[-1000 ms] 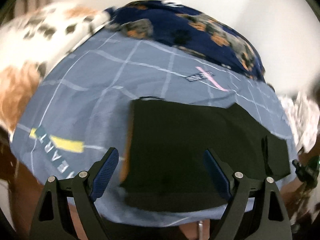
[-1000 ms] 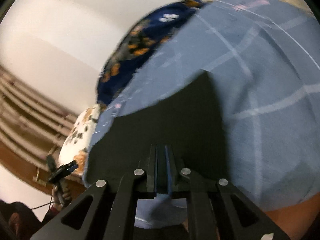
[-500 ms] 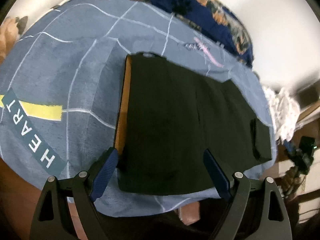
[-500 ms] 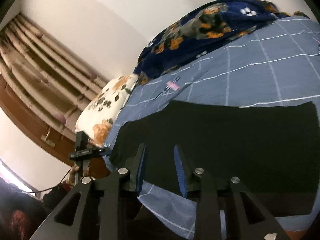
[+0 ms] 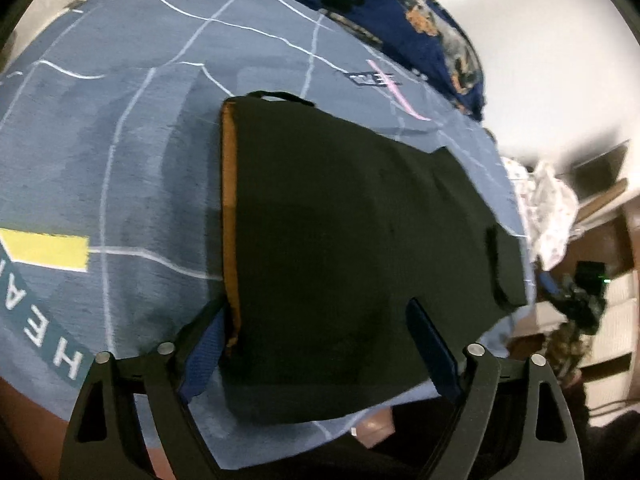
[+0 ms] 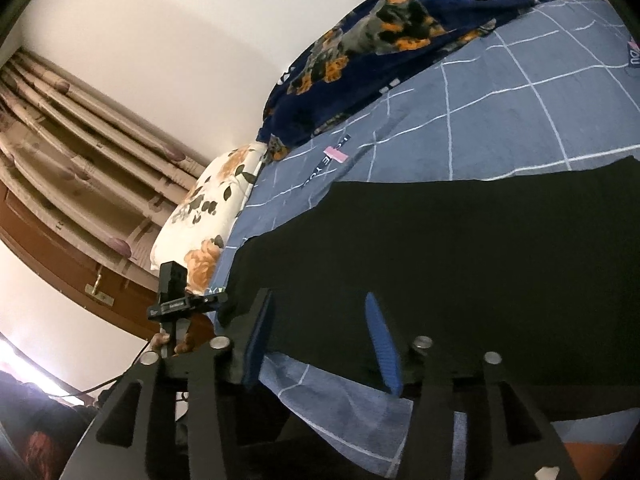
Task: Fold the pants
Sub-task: 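Move the left tool to the trousers waist edge, rolling it sideways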
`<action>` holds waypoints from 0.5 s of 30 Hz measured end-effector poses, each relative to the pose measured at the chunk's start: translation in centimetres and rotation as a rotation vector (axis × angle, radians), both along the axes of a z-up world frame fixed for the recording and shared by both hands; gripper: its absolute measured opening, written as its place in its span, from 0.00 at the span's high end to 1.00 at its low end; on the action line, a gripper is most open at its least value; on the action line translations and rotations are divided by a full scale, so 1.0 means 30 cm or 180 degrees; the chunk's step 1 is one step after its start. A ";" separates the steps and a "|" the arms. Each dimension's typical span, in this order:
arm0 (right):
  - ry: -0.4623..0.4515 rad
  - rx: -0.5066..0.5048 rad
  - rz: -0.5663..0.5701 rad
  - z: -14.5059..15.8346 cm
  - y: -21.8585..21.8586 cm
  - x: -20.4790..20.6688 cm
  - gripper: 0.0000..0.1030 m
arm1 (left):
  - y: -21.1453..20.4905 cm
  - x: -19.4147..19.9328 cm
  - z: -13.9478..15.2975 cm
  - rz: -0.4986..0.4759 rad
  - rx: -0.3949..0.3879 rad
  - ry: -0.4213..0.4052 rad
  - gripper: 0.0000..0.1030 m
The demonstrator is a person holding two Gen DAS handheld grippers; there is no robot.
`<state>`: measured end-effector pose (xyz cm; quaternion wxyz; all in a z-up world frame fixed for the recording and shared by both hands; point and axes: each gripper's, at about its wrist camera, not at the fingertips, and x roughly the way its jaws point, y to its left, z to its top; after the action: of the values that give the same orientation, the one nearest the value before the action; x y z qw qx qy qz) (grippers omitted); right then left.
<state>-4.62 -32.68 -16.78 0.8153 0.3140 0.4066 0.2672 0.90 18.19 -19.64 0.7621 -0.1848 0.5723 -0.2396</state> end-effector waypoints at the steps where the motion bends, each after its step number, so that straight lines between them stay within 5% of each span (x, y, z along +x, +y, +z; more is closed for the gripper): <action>1: 0.0007 0.0020 -0.0014 -0.002 -0.002 0.001 0.52 | 0.004 0.000 0.004 0.0001 -0.0005 -0.0011 0.22; 4: 0.0022 0.0080 -0.0029 -0.007 -0.005 0.005 0.51 | 0.020 0.000 0.023 0.0059 -0.0093 -0.0044 0.30; 7: 0.0033 0.0069 -0.0007 -0.011 0.006 0.009 0.50 | 0.052 -0.004 0.056 0.0139 -0.0463 -0.0168 0.30; 10: 0.0048 0.0057 0.0025 -0.016 0.023 0.012 0.48 | 0.040 0.017 0.017 0.0137 -0.0132 -0.0044 0.30; 15: 0.0055 0.0041 0.0073 -0.016 0.044 0.013 0.47 | 0.002 0.033 -0.009 0.0082 -0.0025 -0.0057 0.30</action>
<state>-4.23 -31.35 -17.27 0.8066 0.3169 0.4155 0.2764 1.87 18.26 -19.92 0.7695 -0.1930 0.5621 -0.2337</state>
